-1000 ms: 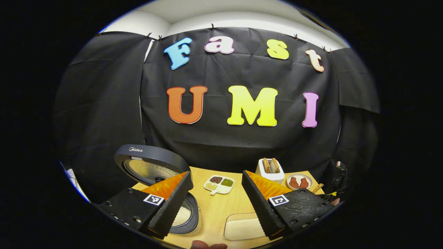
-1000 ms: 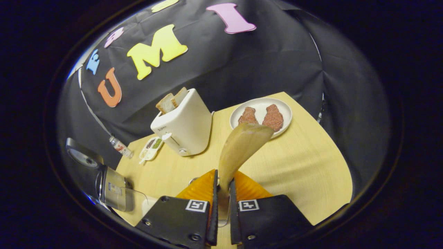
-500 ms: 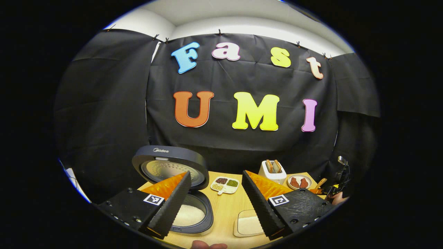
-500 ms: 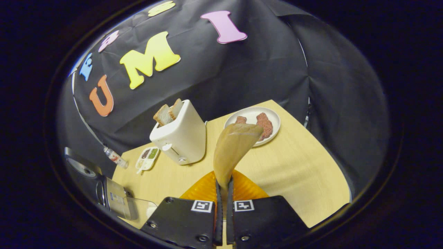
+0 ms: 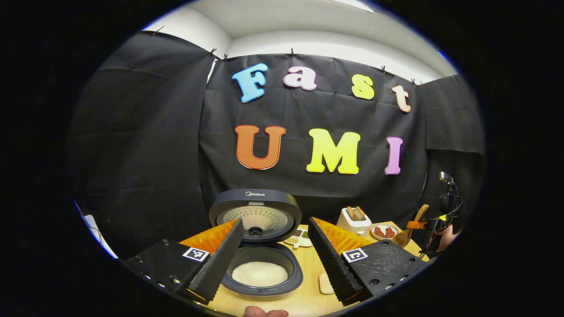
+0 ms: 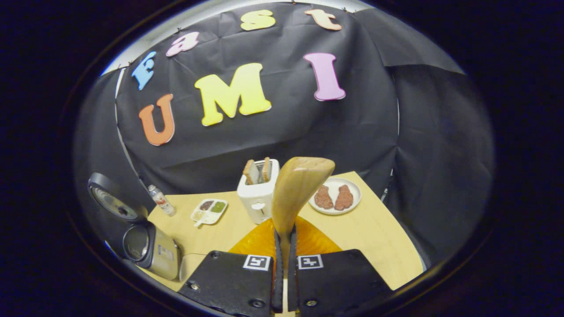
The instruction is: Close the left gripper, press the button to open the rice cooker; take a wooden spoon from the chopstick holder with the right hand, scoop a spoonful of rice and pour it into the rice cooker, then put the wooden spoon back into the chopstick holder.
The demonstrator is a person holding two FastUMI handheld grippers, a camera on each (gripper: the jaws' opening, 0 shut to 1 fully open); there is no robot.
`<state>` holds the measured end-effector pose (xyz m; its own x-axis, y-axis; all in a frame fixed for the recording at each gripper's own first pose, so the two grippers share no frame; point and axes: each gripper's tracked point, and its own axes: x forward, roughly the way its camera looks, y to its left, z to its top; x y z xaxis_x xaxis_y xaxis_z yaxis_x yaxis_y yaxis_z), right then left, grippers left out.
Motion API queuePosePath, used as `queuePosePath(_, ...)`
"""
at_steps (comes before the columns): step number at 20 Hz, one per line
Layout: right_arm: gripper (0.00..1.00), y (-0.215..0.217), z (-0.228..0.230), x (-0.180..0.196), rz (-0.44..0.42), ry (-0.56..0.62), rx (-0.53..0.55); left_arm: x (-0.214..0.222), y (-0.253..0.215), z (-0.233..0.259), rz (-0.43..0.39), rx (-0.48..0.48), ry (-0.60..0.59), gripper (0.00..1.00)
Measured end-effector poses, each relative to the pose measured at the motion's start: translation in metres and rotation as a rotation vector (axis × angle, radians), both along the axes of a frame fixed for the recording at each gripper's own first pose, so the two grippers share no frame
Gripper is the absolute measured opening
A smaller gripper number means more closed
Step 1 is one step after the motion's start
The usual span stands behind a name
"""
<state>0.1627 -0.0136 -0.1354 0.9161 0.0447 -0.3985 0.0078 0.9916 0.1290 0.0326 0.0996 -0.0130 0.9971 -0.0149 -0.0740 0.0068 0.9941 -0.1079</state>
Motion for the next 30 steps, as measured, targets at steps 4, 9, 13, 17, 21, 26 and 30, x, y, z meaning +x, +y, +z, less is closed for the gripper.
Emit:
queuePosePath(4, 0.1, 0.065, -0.007, -0.022, 0.057, 0.001, -0.014, -0.018, 0.026, -0.009, -0.008, -0.033, 0.01, 0.95)
queuePosePath(9, 0.09, 0.107, -0.081, -0.024, 0.113, 0.061, -0.146, -0.041, 0.045, -0.014, -0.025, -0.014, 0.025, 0.95)
queuePosePath(13, 0.09, 0.113, -0.124, -0.017, 0.135, 0.06, -0.327, -0.053, 0.058, -0.012, -0.007, 0.002, 0.03, 0.95)
queuePosePath(17, 0.09, 0.119, -0.147, -0.014, 0.155, 0.048, -0.448, -0.062, 0.066, -0.012, 0.012, 0.004, 0.041, 0.95)
queuePosePath(21, 0.1, 0.143, -0.172, -0.028, 0.185, 0.11, -0.36, -0.067, 0.075, -0.014, 0.046, -0.007, 0.055, 0.95)
queuePosePath(26, 0.1, 0.196, -0.185, -0.049, 0.275, 0.176, -0.168, -0.071, 0.079, -0.017, 0.08, -0.025, 0.077, 0.95)
queuePosePath(30, 0.1, 0.211, -0.188, -0.05, 0.287, 0.245, 0.037, -0.073, 0.073, -0.015, 0.082, -0.03, 0.09, 0.95)
